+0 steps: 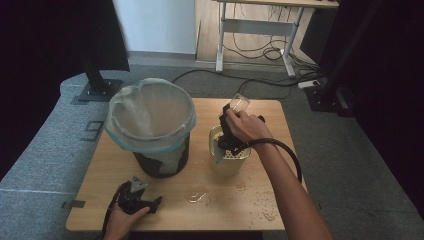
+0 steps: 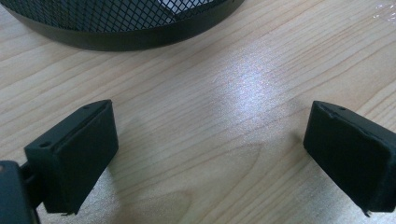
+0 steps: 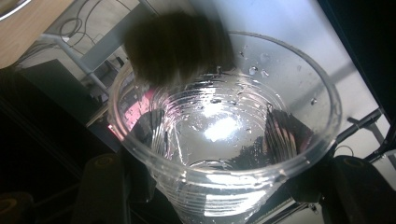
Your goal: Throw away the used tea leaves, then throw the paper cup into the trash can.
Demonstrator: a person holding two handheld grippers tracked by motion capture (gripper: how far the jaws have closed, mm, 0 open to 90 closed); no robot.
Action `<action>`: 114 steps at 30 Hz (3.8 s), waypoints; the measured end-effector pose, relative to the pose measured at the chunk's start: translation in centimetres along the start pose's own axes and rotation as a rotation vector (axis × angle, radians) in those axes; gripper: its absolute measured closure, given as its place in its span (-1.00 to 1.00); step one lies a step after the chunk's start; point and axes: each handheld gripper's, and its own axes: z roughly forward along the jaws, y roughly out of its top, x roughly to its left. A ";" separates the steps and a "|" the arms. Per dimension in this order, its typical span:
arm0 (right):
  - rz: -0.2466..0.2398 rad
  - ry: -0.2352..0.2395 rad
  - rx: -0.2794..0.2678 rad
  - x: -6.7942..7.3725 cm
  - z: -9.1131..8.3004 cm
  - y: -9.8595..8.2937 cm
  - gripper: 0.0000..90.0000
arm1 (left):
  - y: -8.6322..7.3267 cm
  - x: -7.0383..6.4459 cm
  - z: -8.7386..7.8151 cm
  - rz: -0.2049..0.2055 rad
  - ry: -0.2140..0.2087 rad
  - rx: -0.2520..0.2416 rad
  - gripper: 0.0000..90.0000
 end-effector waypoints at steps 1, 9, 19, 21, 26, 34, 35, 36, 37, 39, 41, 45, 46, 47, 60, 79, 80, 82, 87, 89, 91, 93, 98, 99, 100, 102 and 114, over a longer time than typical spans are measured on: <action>0.007 -0.001 0.003 0.0 0.0 -0.1 -0.13 | 0.0 0.0 0.0 0.000 0.000 0.000 -0.94; 0.045 0.012 0.006 -0.4 0.1 -0.4 -0.13 | 0.0 0.0 0.0 0.000 0.001 0.001 -0.95; 0.449 0.119 -0.048 0.1 0.0 -1.5 -0.14 | 0.0 0.0 0.0 0.001 0.000 0.002 -0.95; 0.586 0.153 -0.052 0.3 -0.1 -2.0 -0.14 | 0.0 0.0 0.0 0.002 0.000 0.003 -0.95; 0.958 0.250 -0.099 0.5 -0.4 -3.7 -0.14 | 0.0 0.0 0.0 0.001 -0.001 0.002 -0.95; 1.473 0.392 -0.231 1.2 -0.4 -5.5 -0.14 | 0.0 0.0 0.0 0.001 -0.001 0.002 -0.96; 1.510 0.408 -0.239 1.3 -0.4 -5.6 -0.14 | 0.0 0.0 0.0 0.001 -0.001 0.002 -0.96; 1.570 0.425 -0.258 1.4 -0.4 -5.7 -0.14 | 0.0 0.0 0.0 0.001 -0.001 0.002 -0.96; 1.615 0.437 -0.275 1.6 -0.4 -5.8 -0.14 | 0.0 0.0 0.0 0.001 -0.001 0.002 -0.96; 1.706 0.463 -0.306 1.8 -0.3 -6.0 -0.14 | 0.0 0.0 0.0 0.001 -0.001 0.002 -0.96; 1.798 0.483 -0.337 2.1 -0.3 -6.2 -0.14 | 0.0 0.0 0.0 0.001 -0.001 0.002 -0.96; 1.965 0.519 -0.392 2.8 -0.2 -6.4 -0.14 | 0.0 0.0 0.1 0.003 -0.002 0.002 -0.96; 1.984 0.527 -0.398 2.9 -0.1 -6.5 -0.14 | 0.0 0.0 0.1 0.003 -0.002 0.002 -0.96; 2.012 0.539 -0.404 3.1 -0.1 -6.5 -0.14 | 0.0 0.0 0.1 0.003 -0.002 0.002 -0.96; 2.144 0.564 -0.446 3.3 0.0 -6.6 -0.14 | 0.0 -0.1 0.0 0.005 -0.006 0.002 -0.96; 2.278 0.402 -0.626 -6.5 -0.2 -9.8 -0.14 | 0.1 -0.1 0.1 0.010 -0.009 0.001 -0.96; 2.279 0.393 -0.631 -6.9 -0.2 -9.9 -0.14 | 0.1 -0.1 0.1 0.009 -0.010 0.001 -0.96; 2.279 0.383 -0.639 -7.5 -0.2 -10.0 -0.14 | 0.1 -0.1 0.1 0.010 -0.011 0.000 -0.96; 2.275 0.368 -0.657 -9.3 -0.1 -10.0 -0.14 | 0.1 -0.1 0.1 0.011 -0.012 0.001 -0.96; 2.276 0.369 -0.673 -9.9 -0.1 -10.0 -0.14 | 0.1 -0.1 0.1 0.011 -0.013 0.001 -0.96; 2.281 0.371 -0.693 -10.6 -0.1 -9.8 -0.14 | 0.1 -0.1 0.1 0.012 -0.013 0.001 -0.96; 2.282 0.377 -0.717 -11.3 -0.1 -9.5 -0.15 | 0.1 -0.1 0.1 0.012 -0.013 0.001 -0.96; 2.285 0.408 -0.764 -12.9 0.3 -8.4 -0.15 | 0.1 -0.2 0.1 0.015 -0.013 0.001 -0.96; 2.291 0.415 -0.775 -13.1 0.5 -8.1 -0.15 | 0.1 -0.2 0.1 0.014 -0.015 0.001 -0.96; 2.298 0.427 -0.785 -13.4 0.6 -7.8 -0.15 | 0.1 -0.2 0.1 0.014 -0.017 0.002 -0.96; 2.302 0.446 -0.796 -14.0 0.9 -7.0 -0.15 | 0.1 -0.2 0.1 0.014 -0.017 0.002 -0.96; 2.254 0.534 -0.892 -17.7 1.8 -2.9 -0.17 | 0.1 -0.3 0.1 0.017 -0.020 0.001 -0.96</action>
